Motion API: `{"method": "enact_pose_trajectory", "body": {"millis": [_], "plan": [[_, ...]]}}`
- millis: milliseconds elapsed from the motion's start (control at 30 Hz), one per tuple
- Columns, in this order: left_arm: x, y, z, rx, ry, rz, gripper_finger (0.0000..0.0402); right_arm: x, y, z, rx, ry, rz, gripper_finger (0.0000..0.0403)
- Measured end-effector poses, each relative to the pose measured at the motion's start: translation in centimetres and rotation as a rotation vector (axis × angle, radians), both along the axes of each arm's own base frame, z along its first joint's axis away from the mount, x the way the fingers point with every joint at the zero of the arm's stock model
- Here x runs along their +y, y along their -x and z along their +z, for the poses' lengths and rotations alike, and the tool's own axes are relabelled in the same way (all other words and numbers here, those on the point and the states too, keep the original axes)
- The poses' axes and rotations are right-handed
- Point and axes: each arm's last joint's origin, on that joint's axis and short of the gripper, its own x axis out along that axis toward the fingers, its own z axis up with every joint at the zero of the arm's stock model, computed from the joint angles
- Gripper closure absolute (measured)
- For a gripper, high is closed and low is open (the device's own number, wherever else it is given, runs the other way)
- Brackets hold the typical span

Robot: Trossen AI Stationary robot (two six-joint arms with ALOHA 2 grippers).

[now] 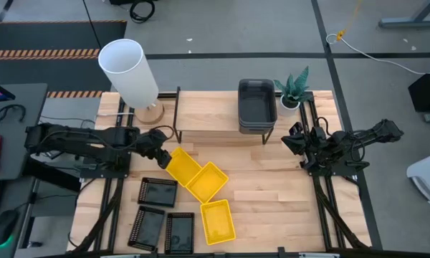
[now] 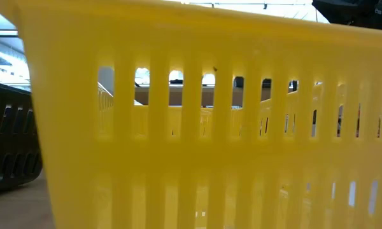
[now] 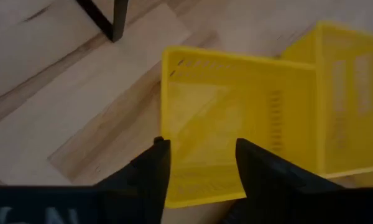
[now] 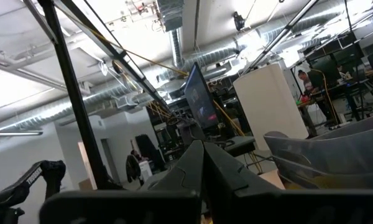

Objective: Stack baskets on shelf by color
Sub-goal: Put the top yellow bin on the shelf

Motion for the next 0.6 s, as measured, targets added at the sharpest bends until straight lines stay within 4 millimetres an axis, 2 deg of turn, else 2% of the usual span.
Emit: {"method": "enact_pose_trajectory", "body": {"millis": [200,600], "plan": [[0.3,-0.7,-1.2,0.081,-0.035,-0.084,0.0188,0.0,0.0,0.0,0.001,0.0,0.0,0.0386],[0.9,-1.4,-2.5,0.148,0.004,-0.104,0.0215,0.0,0.0,0.0,0.0,0.0,0.0,0.0386]]}}
